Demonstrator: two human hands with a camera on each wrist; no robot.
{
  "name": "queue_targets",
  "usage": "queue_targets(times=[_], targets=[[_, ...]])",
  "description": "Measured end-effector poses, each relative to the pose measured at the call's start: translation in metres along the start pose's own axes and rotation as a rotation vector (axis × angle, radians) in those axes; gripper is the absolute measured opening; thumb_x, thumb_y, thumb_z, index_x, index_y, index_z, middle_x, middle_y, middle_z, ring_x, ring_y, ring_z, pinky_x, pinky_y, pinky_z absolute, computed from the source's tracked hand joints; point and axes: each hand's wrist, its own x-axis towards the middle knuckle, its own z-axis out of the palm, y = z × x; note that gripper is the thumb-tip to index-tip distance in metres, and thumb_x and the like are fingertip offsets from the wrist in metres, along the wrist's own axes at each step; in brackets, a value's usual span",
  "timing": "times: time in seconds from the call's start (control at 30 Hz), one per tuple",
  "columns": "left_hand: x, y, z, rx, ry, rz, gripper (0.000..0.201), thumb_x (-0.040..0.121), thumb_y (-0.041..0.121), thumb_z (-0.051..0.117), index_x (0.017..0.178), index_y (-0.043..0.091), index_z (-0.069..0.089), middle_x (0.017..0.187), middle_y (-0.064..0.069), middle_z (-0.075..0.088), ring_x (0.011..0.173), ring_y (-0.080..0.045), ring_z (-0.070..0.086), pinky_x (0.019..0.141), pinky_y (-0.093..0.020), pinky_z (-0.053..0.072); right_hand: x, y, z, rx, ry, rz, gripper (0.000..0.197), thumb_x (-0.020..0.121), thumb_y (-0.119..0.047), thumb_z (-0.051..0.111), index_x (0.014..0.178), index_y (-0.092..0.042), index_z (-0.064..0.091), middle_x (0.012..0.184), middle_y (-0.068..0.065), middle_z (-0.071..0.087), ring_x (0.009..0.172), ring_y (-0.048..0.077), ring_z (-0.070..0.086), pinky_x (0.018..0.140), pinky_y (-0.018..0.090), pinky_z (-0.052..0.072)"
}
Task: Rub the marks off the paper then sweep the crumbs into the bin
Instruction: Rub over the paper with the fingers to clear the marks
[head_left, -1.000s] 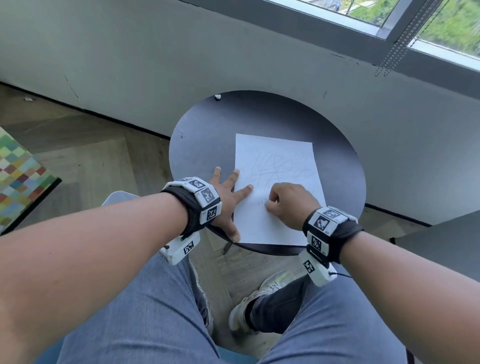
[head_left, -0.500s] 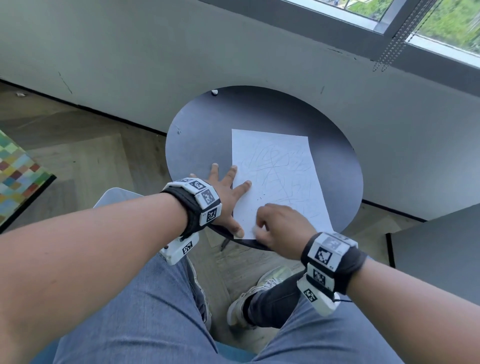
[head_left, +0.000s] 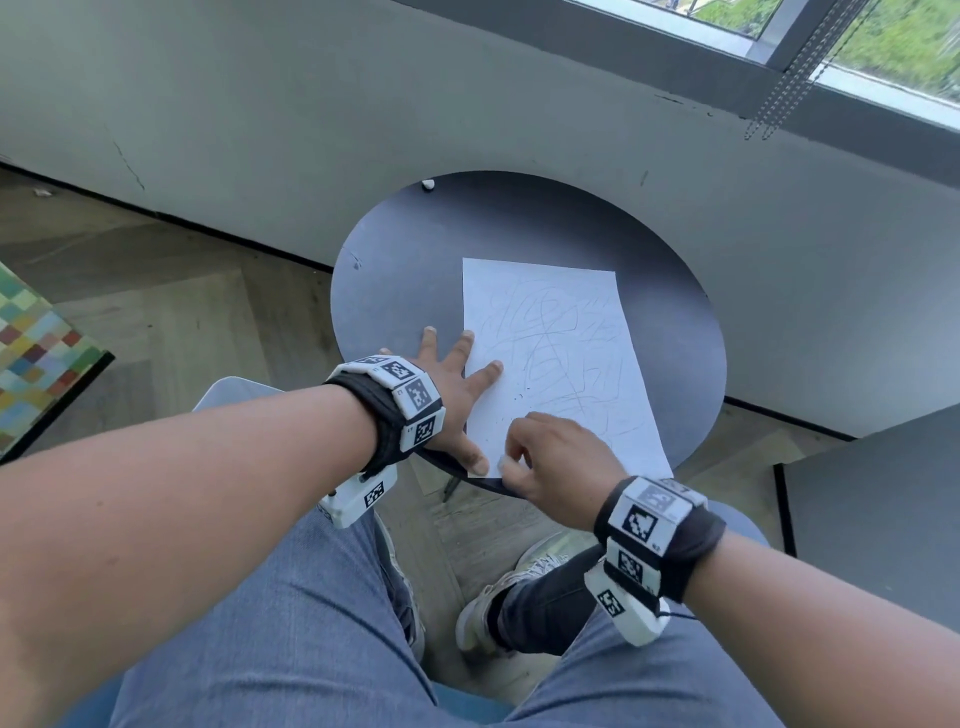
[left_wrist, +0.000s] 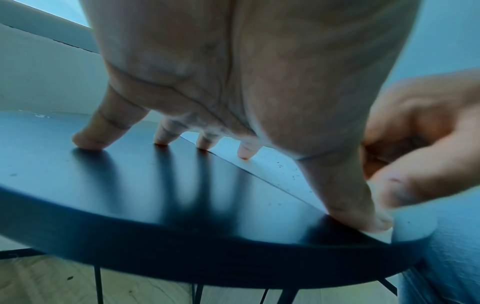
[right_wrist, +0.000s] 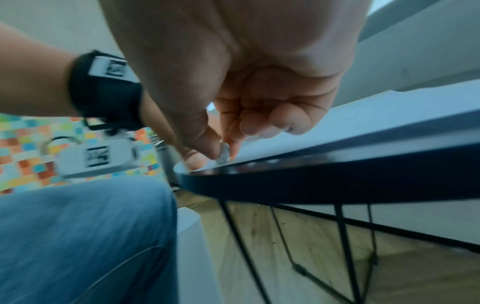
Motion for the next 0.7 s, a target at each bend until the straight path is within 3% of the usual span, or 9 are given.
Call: queue_targets(times=[0.27,0.5,0.7], targets=[[0.000,-0.001,0.001,0.000,0.002,0.006,0.134,0.059,0.092,0.064,0.156,0.046,-0.016,0.166,0.002,-0.027,0.152,-0.046,-0.018,0.107,-0.081,0.020,0.044,0.029,-0.023,0.035,0.097,0.265,0.015,0.093,-0.033,0.053,0.087,-0.020,0.056,0.094,-0.003,0.058,0.089,0.021,0.055,0.079,0.039,0.050],[0.000,-0.001,0.001,-0.001,-0.001,0.010,0.132,0.060,0.092,0.063,0.155,0.048,-0.018,0.166,0.001,-0.030,0.151,-0.047,-0.019,0.107,-0.082,0.019,0.003,0.005,-0.002,0.019,-0.038,-0.016,0.014,0.093,-0.037,0.055,0.083,-0.027,0.052,0.084,-0.011,0.050,0.080,0.013,0.051,0.074,0.033,0.047],[0.002,-0.001,0.000,0.005,-0.016,0.012,0.132,0.060,0.093,0.063,0.154,0.049,-0.020,0.165,0.000,-0.031,0.150,-0.048,-0.020,0.106,-0.083,0.018,0.045,0.039,-0.026,0.012,0.043,0.158,0.012,0.091,-0.033,0.056,0.083,-0.024,0.057,0.090,-0.008,0.057,0.088,0.017,0.055,0.081,0.038,0.050]])
